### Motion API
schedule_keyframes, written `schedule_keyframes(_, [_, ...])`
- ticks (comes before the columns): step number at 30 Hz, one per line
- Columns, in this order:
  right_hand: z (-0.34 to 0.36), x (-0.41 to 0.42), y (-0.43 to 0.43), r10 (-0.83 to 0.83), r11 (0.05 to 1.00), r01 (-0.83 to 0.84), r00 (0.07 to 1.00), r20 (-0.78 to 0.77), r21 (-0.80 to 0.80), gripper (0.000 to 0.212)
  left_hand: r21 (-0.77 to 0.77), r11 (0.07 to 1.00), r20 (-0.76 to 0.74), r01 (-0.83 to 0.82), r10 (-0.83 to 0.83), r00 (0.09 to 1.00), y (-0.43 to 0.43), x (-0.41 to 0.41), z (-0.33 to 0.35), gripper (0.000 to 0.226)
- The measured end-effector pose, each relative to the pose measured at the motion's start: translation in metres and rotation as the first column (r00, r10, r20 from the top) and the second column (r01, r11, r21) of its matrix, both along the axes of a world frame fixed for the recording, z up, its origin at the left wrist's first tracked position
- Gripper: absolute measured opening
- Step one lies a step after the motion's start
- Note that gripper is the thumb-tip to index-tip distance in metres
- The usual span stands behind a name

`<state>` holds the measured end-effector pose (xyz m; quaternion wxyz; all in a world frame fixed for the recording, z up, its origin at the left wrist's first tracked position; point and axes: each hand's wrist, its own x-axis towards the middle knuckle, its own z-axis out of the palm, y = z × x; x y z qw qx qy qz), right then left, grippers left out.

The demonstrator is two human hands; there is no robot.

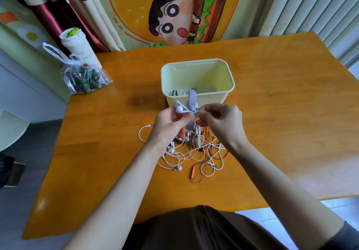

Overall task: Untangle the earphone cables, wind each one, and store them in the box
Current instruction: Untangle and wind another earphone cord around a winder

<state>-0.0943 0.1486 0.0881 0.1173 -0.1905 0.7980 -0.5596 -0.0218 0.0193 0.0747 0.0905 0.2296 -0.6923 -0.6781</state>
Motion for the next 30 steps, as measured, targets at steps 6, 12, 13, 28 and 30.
schedule_keyframes(6, [-0.005,-0.002,-0.002,0.022,0.999,-0.019,0.993,0.119,-0.030,0.014,-0.019,1.000,0.033,0.012,-0.011,0.999,-0.003,0.002,-0.003,0.007])
schedule_keyframes(12, [-0.010,0.001,0.003,0.072,0.997,-0.068,0.985,-0.157,0.036,0.005,0.181,0.982,0.064,-0.053,0.042,0.997,0.006,0.000,-0.005,0.005])
schedule_keyframes(13, [-0.011,0.001,0.004,0.076,0.997,-0.071,0.981,-0.176,0.036,0.007,0.185,0.981,0.067,-0.054,0.043,0.997,0.007,0.000,-0.006,0.006])
schedule_keyframes(28, [-0.010,-0.013,0.007,0.244,0.949,-0.063,0.766,-0.595,0.308,0.019,0.116,0.993,0.065,-0.027,0.019,0.998,0.004,-0.001,0.002,0.007])
schedule_keyframes(30, [-0.009,-0.011,0.004,0.264,0.945,-0.084,0.770,-0.581,0.317,0.024,0.074,0.997,0.037,-0.007,0.005,0.999,0.000,0.000,0.004,0.004])
